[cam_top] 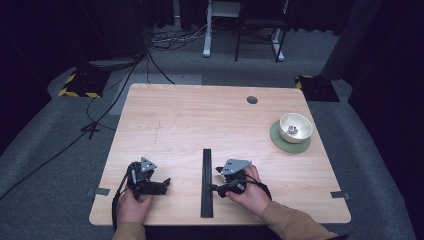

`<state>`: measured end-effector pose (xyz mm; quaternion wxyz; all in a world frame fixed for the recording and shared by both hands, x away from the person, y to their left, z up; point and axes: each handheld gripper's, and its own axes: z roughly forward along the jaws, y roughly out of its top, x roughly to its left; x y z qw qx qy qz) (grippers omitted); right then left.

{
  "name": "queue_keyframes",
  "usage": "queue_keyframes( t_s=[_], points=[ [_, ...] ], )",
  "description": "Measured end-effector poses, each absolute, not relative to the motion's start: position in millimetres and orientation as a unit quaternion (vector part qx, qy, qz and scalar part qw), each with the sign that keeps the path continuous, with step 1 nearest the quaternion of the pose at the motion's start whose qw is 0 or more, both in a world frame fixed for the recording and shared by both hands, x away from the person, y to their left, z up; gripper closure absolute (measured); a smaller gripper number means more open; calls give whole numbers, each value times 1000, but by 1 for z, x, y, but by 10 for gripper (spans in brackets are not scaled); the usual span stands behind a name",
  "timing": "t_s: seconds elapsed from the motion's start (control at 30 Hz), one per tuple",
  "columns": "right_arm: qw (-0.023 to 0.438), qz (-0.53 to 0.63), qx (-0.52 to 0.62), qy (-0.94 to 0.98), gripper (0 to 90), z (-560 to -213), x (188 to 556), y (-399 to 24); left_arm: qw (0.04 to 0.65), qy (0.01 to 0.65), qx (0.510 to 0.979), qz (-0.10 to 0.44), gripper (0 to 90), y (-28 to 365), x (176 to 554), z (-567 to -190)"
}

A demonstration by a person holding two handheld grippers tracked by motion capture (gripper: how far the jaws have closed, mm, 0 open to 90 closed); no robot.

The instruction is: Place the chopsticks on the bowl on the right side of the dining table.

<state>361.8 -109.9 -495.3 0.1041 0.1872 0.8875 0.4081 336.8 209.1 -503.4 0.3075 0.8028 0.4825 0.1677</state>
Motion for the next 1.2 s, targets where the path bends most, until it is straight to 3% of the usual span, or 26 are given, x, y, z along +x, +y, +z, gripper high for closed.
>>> queue_keyframes(
  t_s=[0.63, 1.2],
  points=[
    [106, 402, 210, 885, 327, -500, 362, -111, 307, 483, 803, 168, 19, 209, 337, -503],
    [118, 395, 248, 877, 335, -503, 377, -142, 308, 482, 803, 168, 19, 209, 337, -503]
  ],
)
